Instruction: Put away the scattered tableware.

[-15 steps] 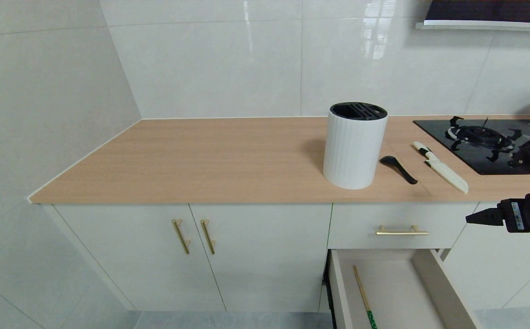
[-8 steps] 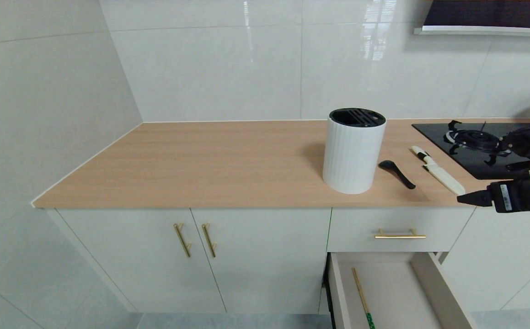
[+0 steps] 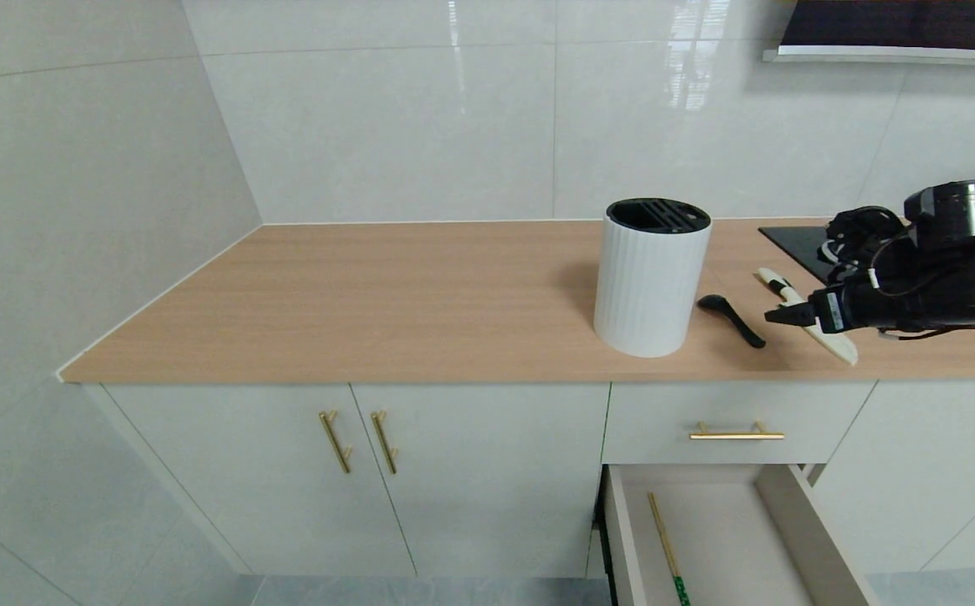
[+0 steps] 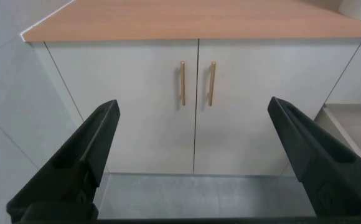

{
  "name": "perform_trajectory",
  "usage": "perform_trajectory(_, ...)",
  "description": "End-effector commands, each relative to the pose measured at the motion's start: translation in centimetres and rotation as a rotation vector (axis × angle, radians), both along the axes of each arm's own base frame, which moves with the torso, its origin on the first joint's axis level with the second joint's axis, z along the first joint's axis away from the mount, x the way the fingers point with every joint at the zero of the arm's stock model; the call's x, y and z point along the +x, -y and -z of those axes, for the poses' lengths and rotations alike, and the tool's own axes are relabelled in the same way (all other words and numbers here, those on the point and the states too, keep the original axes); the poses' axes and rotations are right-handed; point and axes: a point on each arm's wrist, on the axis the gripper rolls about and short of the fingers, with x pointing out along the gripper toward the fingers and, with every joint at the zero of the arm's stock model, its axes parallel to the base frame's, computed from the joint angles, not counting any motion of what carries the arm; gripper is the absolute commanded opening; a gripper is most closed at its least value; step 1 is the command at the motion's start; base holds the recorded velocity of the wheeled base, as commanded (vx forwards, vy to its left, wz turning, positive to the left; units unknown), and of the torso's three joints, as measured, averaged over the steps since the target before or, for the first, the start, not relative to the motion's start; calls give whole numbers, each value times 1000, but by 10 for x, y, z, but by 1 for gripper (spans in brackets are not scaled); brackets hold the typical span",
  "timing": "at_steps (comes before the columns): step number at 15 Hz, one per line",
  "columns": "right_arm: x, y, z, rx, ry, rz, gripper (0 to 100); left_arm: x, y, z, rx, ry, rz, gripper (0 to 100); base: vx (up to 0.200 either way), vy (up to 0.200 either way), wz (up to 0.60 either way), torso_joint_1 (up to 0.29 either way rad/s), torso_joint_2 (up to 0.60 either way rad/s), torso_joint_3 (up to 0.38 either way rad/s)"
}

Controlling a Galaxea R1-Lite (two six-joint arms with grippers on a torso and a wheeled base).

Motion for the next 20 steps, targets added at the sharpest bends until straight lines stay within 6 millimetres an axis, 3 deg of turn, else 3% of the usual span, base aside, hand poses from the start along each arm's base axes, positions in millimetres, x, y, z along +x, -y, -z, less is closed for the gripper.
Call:
perform_trajectory(1, 36, -2, 32, 2, -41, -20, 100, 0, 0, 0, 0, -1, -1, 100, 0, 0, 0, 0, 0, 0)
perform_trajectory(4, 58, -1, 47, 3, -42, -31, 100, 0, 0, 0, 0, -1, -1, 100, 0, 0, 0, 0, 0, 0)
perform_trajectory(13, 88, 0, 75, 27, 21, -65, 100, 0, 0, 0, 0, -1, -2, 100, 0, 0, 0, 0, 0, 0)
perform_trajectory(20, 98, -2, 86, 33, 20, -68, 100, 0, 0, 0, 0, -1, -2, 100, 0, 0, 0, 0, 0, 0)
